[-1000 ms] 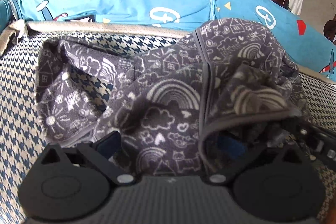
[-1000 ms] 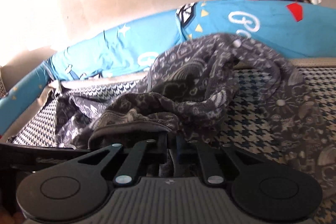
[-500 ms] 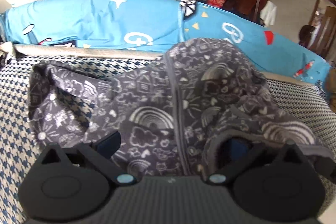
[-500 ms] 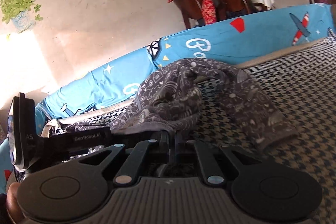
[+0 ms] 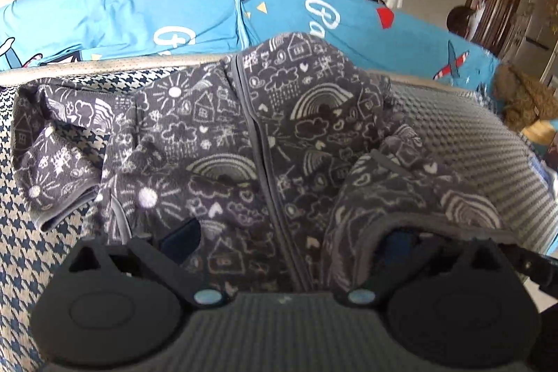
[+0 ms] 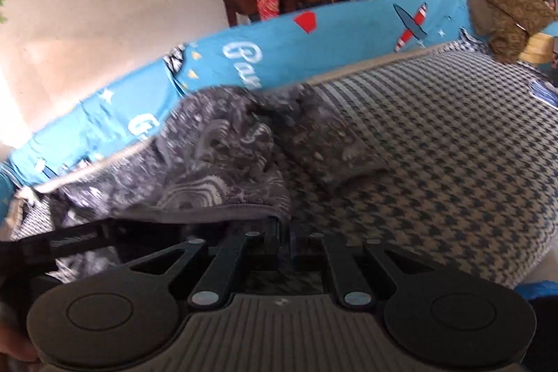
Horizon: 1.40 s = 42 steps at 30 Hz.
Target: Fold clothes
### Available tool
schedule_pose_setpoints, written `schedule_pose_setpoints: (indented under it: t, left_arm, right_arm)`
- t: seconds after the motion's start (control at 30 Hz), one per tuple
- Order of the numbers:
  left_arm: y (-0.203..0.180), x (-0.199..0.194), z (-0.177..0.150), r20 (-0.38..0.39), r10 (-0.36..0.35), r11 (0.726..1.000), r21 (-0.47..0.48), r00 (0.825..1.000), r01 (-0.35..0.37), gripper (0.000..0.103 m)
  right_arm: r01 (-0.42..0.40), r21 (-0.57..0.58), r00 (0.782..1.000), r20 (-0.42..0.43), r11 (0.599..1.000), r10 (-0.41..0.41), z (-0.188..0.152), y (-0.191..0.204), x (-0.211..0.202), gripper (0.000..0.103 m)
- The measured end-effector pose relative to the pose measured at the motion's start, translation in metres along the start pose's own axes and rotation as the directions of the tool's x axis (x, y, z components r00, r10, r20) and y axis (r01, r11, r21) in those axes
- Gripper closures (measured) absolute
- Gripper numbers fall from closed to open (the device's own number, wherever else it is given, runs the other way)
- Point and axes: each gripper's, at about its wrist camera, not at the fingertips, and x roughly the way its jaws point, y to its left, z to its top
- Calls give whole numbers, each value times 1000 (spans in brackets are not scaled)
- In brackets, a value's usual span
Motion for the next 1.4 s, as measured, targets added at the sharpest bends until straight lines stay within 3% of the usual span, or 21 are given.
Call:
schedule_pose_setpoints:
  t: [0.17, 0.27, 0.4, 0.5, 0.73, 1.0, 1.4]
  left_arm:
    - [-2, 3, -7, -21, -10, 1000, 17, 1000, 10, 0]
    - [1, 4, -5, -22, -2, 1000, -3, 1000, 2, 0]
    - [7, 6, -3, -32, -6, 999, -38, 999, 5, 0]
    - [8, 6, -3, -37, -1, 999, -38, 999, 0, 0]
    - [12, -2, -6, -47, -23, 999, -23, 999, 22, 0]
    - [17, -17, -7, -41, -46, 999, -8, 998, 46, 0]
    - [48, -47, -19, -34, -11, 996, -91, 999, 8, 0]
  right_arm:
    - [66, -53, 997, -48, 996, -68, -22, -5, 7, 93]
    - [63, -49, 996, -58, 997, -66, -27, -7, 2, 91]
    - [-56, -65, 996, -73, 996, 51, -34, -4, -5, 91]
    - [-160, -99, 984, -90, 982, 151, -41, 4, -8, 91]
    - [-292, -155, 953, -126, 944, 274, -56, 30, 2, 91]
    - [-338, -236, 935, -194, 911, 297, -71, 64, 34, 91]
    - [-384, -166, 915, -204, 908, 350, -70, 74, 69, 91]
